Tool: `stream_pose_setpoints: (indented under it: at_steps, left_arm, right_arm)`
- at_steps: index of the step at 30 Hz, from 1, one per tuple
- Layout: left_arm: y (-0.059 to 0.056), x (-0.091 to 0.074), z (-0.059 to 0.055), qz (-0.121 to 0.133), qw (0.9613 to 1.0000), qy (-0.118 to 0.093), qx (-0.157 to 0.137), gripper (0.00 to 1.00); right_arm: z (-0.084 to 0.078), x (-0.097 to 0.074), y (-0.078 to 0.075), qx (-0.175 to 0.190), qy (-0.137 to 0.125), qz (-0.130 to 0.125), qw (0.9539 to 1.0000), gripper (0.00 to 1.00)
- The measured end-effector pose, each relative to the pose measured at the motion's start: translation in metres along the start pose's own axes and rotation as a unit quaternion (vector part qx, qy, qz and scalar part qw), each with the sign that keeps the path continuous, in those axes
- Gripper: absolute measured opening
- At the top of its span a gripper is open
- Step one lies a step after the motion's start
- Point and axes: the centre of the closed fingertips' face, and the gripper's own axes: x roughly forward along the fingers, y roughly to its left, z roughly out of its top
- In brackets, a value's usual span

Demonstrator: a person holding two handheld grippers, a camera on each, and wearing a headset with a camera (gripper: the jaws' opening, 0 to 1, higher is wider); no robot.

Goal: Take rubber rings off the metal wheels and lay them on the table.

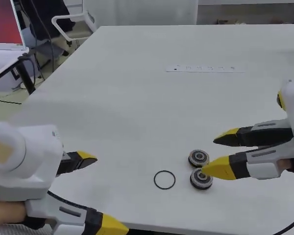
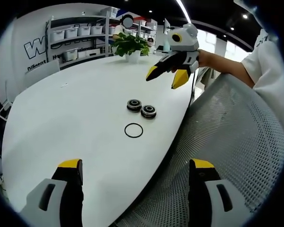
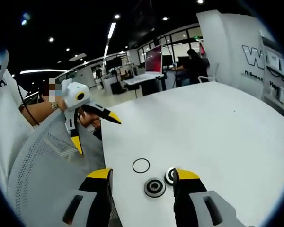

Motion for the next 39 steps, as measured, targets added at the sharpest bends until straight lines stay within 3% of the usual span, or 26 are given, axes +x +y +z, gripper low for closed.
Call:
stream_pose_setpoints:
  at_steps: [8,9,10,12,17,20,21,22,25,28,32,34,39]
  left_arm:
    - [-0.003,0.0,0.002,-0.008,1.0,-0.001,0.001,0.91]
    - [-0.005,0.0,0.006,-0.012,0.9999,-0.008,0.003,0.91]
    - [-0.009,0.0,0.015,-0.025,0.9992,-0.031,0.005,0.91]
    - [-0.009,-0.003,0.018,-0.028,0.9989,-0.036,-0.005,0.92]
    - [-0.004,-0.009,0.033,-0.022,0.9988,-0.044,0.01,0.94]
    - [-0.001,-0.013,0.047,-0.021,0.998,-0.054,0.024,0.94]
    - [0.001,-0.015,0.057,-0.022,0.9971,-0.062,0.037,0.93]
    - [0.002,-0.015,0.059,-0.023,0.9969,-0.064,0.039,0.92]
    - [0.008,-0.016,0.081,-0.02,0.9955,-0.077,0.053,0.91]
    - [0.011,-0.014,0.098,-0.018,0.9934,-0.084,0.076,0.91]
    - [0.01,-0.007,0.116,-0.029,0.9908,-0.089,0.098,0.91]
    - [0.009,0.0,0.126,-0.034,0.989,-0.093,0.11,0.91]
    - [0.011,0.022,0.137,-0.04,0.9863,-0.088,0.134,0.87]
  right_arm:
    - [-0.022,0.007,-0.003,0.004,0.043,0.005,0.9991,0.52]
    - [-0.023,0.008,-0.003,0.003,0.045,0.004,0.999,0.52]
    - [-0.024,0.008,-0.005,0.0,0.047,0.0,0.9989,0.51]
    - [-0.024,0.008,-0.007,-0.001,0.046,-0.003,0.9989,0.5]
    - [-0.02,0.009,-0.011,0.005,0.032,-0.007,0.9995,0.48]
    - [-0.007,0.008,-0.012,0.025,-0.006,-0.007,0.9996,0.46]
    - [-0.001,0.007,-0.013,0.033,-0.024,-0.007,0.9992,0.45]
    - [0.002,0.006,-0.015,0.036,-0.031,-0.011,0.9988,0.44]
    - [0.005,0.0,-0.023,0.036,-0.042,-0.029,0.998,0.43]
    - [0.009,-0.003,-0.027,0.058,-0.062,-0.03,0.996,0.43]
    - [0.01,-0.006,-0.035,0.057,-0.069,-0.05,0.9948,0.4]
    - [0.008,-0.007,-0.038,0.071,-0.073,-0.048,0.9937,0.4]
    - [0.003,-0.006,-0.042,0.079,-0.068,-0.056,0.993,0.38]
